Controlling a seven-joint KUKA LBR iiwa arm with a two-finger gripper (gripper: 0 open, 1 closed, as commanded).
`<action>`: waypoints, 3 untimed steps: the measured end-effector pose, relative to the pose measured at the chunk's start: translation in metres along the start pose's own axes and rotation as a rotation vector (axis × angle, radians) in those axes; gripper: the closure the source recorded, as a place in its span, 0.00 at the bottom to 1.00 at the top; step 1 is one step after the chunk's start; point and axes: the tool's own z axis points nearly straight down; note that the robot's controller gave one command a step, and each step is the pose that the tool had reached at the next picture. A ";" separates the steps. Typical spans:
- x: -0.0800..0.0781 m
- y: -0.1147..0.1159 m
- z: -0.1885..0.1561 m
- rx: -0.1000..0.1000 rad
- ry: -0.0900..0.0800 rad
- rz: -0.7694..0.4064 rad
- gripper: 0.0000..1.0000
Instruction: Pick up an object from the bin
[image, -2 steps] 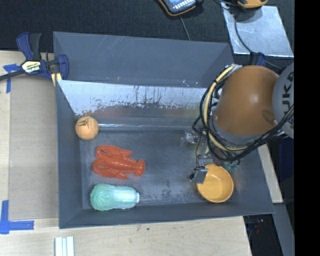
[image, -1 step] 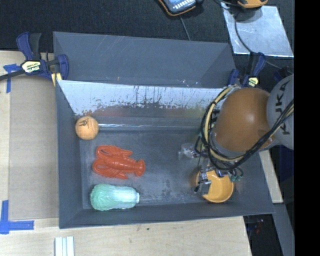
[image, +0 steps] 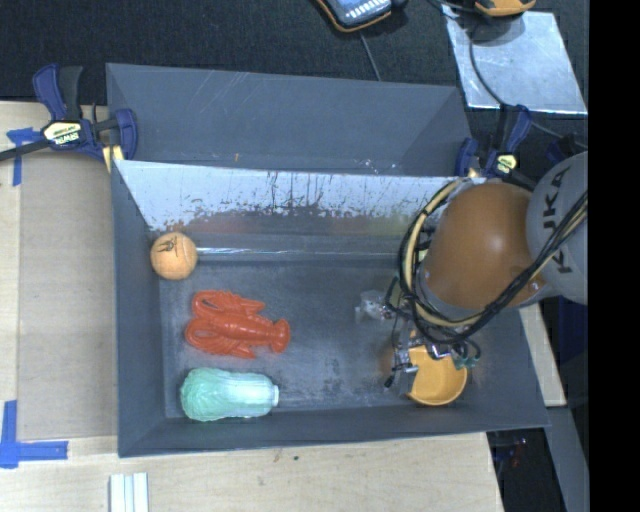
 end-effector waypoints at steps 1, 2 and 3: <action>0.016 -0.059 0.044 0.002 0.005 -0.185 0.00; -0.004 0.011 0.049 0.000 -0.003 0.074 0.00; 0.013 -0.066 0.048 0.003 -0.002 -0.175 0.00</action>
Offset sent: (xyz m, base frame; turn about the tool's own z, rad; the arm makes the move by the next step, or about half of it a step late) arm 0.0032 0.0373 -0.0514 0.1438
